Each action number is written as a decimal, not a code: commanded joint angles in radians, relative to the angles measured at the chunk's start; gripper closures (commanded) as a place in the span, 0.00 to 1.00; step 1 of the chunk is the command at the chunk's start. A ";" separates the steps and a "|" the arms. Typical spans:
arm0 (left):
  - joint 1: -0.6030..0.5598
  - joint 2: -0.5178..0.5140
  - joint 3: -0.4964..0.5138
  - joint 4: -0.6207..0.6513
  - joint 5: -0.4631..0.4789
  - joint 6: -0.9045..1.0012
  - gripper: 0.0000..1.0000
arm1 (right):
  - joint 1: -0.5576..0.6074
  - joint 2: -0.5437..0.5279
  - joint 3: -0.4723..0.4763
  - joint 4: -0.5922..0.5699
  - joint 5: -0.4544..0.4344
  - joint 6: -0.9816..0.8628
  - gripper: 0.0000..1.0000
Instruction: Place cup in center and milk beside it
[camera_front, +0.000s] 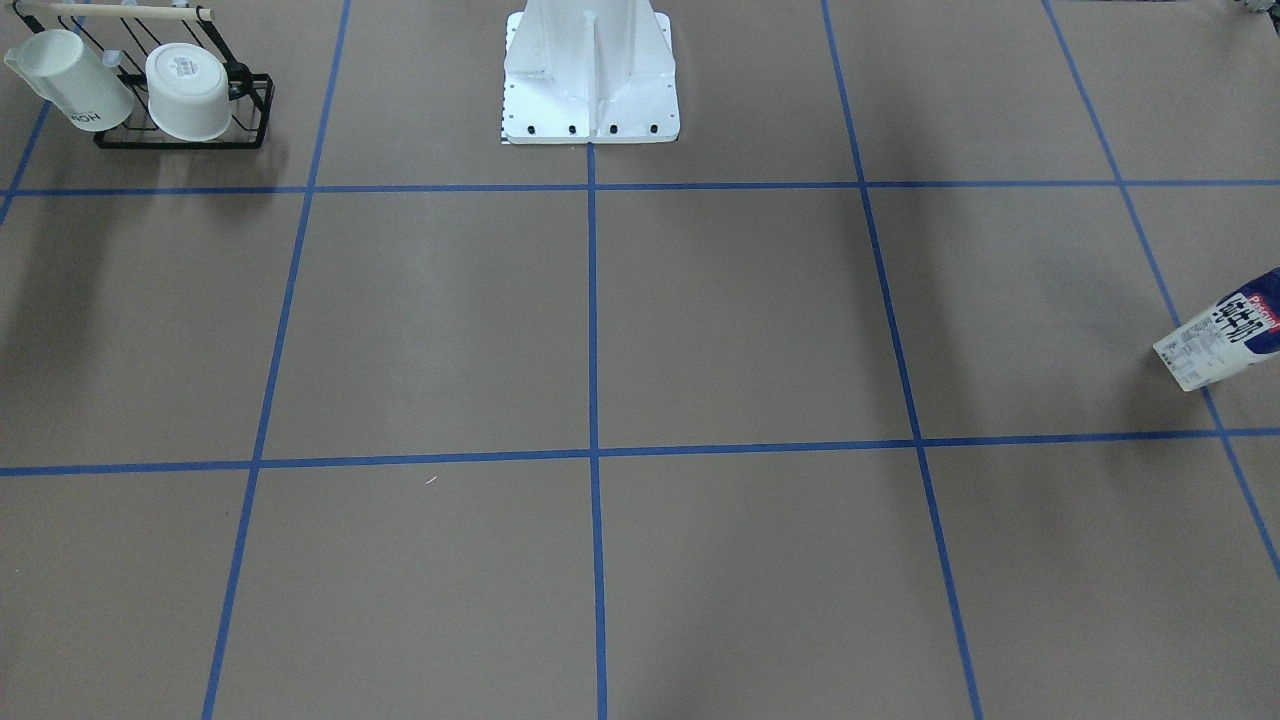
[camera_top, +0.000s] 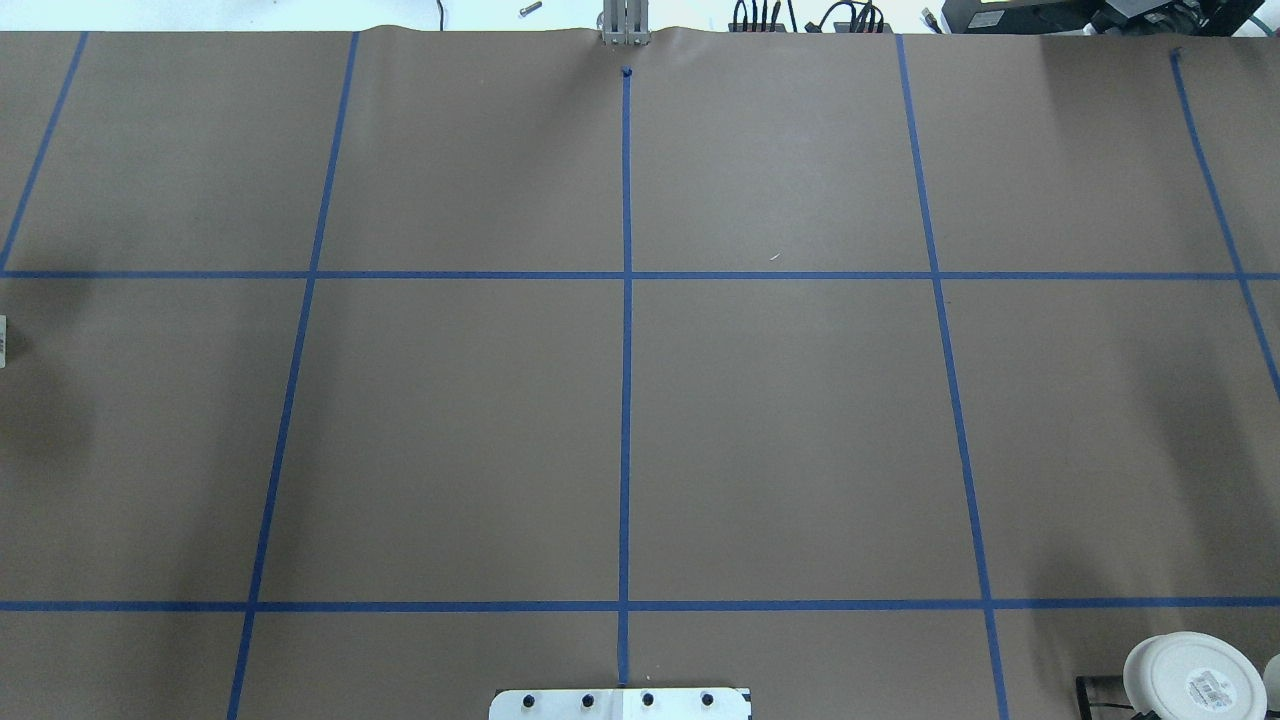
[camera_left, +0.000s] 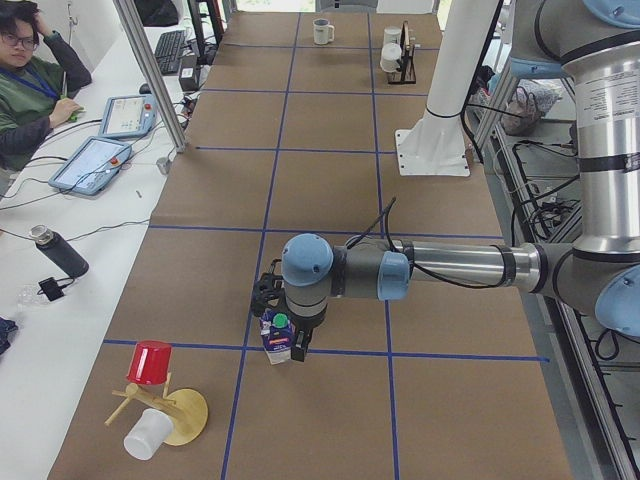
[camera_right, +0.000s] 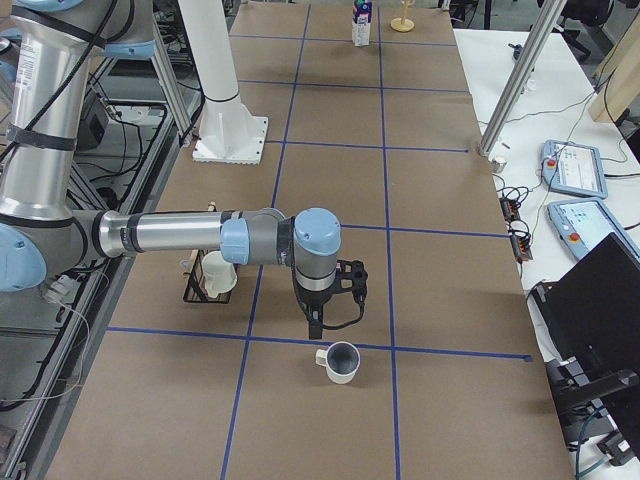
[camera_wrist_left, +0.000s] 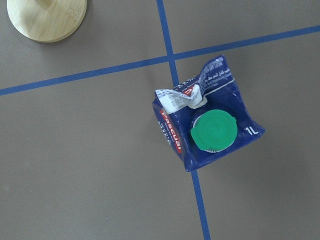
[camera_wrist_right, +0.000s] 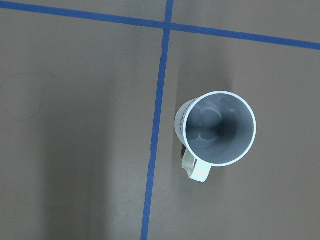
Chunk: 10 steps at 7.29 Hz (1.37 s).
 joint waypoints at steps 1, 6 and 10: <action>0.000 -0.001 -0.008 0.001 0.000 0.001 0.02 | 0.000 0.001 0.001 0.002 0.000 0.000 0.00; -0.003 -0.019 -0.069 -0.007 0.006 0.001 0.02 | -0.003 0.018 0.058 0.003 0.000 -0.003 0.00; -0.008 -0.056 -0.060 -0.207 0.006 -0.022 0.02 | -0.003 0.084 0.067 0.002 0.023 -0.011 0.00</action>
